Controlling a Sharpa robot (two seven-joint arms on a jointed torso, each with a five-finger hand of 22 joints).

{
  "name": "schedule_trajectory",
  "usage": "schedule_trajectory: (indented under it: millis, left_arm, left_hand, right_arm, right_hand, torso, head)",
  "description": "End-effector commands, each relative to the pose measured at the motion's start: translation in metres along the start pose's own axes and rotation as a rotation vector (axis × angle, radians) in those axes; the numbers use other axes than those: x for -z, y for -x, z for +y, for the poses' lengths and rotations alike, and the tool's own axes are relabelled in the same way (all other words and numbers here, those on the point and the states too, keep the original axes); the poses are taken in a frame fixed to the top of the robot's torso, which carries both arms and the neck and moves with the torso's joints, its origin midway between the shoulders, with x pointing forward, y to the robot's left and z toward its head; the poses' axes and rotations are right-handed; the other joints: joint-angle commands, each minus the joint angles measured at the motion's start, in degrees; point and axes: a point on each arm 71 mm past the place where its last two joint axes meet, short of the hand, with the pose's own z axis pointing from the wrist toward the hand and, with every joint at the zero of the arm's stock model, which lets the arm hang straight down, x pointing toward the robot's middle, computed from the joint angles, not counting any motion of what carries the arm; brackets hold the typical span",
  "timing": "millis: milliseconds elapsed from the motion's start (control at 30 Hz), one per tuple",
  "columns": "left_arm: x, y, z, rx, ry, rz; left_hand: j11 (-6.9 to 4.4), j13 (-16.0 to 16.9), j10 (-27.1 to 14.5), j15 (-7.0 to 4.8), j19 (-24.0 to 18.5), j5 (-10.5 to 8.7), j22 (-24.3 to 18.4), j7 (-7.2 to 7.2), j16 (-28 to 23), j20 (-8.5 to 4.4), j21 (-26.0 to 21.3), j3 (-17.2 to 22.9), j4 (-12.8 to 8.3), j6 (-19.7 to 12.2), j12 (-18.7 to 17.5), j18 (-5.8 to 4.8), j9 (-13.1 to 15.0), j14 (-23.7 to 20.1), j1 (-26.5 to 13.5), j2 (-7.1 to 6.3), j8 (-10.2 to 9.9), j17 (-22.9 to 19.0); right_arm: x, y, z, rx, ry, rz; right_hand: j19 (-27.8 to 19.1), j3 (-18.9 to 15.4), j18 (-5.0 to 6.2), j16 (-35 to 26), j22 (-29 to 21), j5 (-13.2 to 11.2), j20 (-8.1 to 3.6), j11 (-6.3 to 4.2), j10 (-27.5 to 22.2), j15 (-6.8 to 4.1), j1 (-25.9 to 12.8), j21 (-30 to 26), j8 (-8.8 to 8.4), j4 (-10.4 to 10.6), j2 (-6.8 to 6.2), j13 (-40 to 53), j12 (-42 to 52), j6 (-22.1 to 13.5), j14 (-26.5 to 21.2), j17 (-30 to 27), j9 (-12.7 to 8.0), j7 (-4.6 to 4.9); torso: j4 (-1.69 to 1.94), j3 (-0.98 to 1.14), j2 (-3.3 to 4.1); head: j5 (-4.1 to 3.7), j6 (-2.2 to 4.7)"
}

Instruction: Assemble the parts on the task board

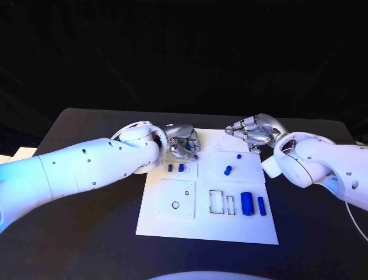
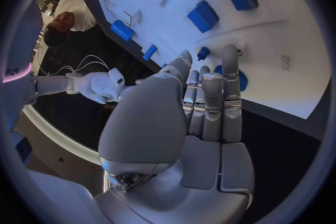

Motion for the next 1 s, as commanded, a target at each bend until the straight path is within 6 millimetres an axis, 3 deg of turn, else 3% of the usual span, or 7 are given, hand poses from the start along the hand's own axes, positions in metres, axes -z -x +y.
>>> schedule_trajectory:
  millis: [33, 367, 467, 700, 1000]
  left_arm:
    - [-0.003, -0.005, -0.001, -0.077, 0.032, 0.042]
    - [-0.011, -0.01, -0.004, -0.105, 0.045, 0.063]
    - [-0.013, -0.012, -0.005, -0.113, 0.055, 0.078]
    - [-0.015, -0.014, -0.004, -0.128, 0.081, 0.092]
    - [-0.016, -0.016, -0.006, -0.133, 0.086, 0.109]
  left_hand:
    - [0.07, -0.3, -0.4, 0.01, 0.3, -0.07, 0.1, -0.11, 0.5, -0.05, 0.3, -0.1, -0.2, 0.4, -0.3, 0.03, -0.2, 0.1, -0.3, -0.02, -0.4, 0.1]
    - [-0.03, -1.7, 0.8, -0.08, 3.3, -0.04, 6.6, -0.24, 7.6, -0.09, 8.3, 0.7, -0.4, 1.6, -0.8, -1.12, -1.3, 2.6, -0.1, 0.89, -0.9, 5.8]
    - [-0.08, -1.9, 1.0, -0.11, 3.4, -0.03, 7.0, -0.31, 7.8, -0.11, 8.7, 1.0, -0.5, 2.0, -0.9, -1.16, -1.4, 2.5, 0.1, 1.03, -0.9, 5.7]
    - [-0.38, -2.4, 2.7, -0.4, 6.1, -0.03, 13.4, -0.34, 13.1, -0.31, 17.0, 2.3, -0.9, 2.9, -0.9, -2.39, -2.1, 4.6, 0.7, 1.62, -1.3, 10.6]
    - [-0.55, -3.0, 4.0, -0.53, 7.7, 0.01, 18.4, -0.35, 17.1, -0.5, 23.1, 4.3, -1.4, 4.0, -1.3, -3.31, -2.7, 6.1, 0.9, 2.01, -1.6, 14.1]
  right_arm:
    - [0.0, -0.002, 0.001, 0.005, 0.017, 0.012]
    - [-0.001, -0.003, 0.002, 0.008, 0.02, 0.016]
    - [-0.001, -0.004, 0.002, 0.008, 0.019, 0.018]
    - [-0.001, -0.004, 0.002, 0.009, 0.016, 0.023]
    - [-0.001, -0.004, 0.002, 0.023, 0.017, 0.024]
  right_hand:
    - [-0.2, 0.0, 0.81, -0.3, 0.0, -0.1, -0.04, 0.07, -0.2, 0.29, 0.3, -0.2, -0.3, 0.0, 0.04, 0.1, -0.1, -0.4, 4.0, 7.1, 0.0, 0.18]
    - [-0.2, 0.0, 0.8, -0.3, 0.0, -0.1, -0.04, 0.06, -0.3, 0.29, 0.3, -0.2, -0.3, 0.1, 0.12, 0.0, -0.1, -0.4, 4.0, 7.1, 0.0, 0.18]
    - [-0.2, 0.0, 0.8, -0.3, 0.0, -0.1, -0.04, 0.06, -0.3, 0.29, 0.3, -0.2, -0.3, 0.1, 0.12, 0.0, -0.1, -0.4, 4.0, 7.1, 0.0, 0.18]
    - [-0.2, 0.0, 0.8, -0.3, 0.0, 0.0, -0.03, 0.07, -0.3, 0.29, 0.3, -0.2, -0.29, 0.1, 0.2, 0.0, -0.2, -0.4, 4.0, 7.1, 0.0, 0.18]
    - [-0.2, 0.0, 0.81, -0.3, 0.0, 0.0, -0.03, 0.07, -0.3, 0.29, 0.3, -0.3, -0.29, 0.1, 0.22, 0.0, -0.2, -0.4, 4.0, 7.1, 0.1, 0.18]
  torso:
    - [0.01, -0.02, -0.01]
    - [-0.05, 0.01, 0.06]
    - [-0.02, 0.02, 0.05]
    - [0.03, 0.03, 0.02]
    - [0.0, 0.03, 0.0]
  head:
    - [-0.04, -0.04]
    - [0.02, -0.27]
    - [0.05, -0.3]
    - [0.0, -0.39]
    - [0.0, -0.42]
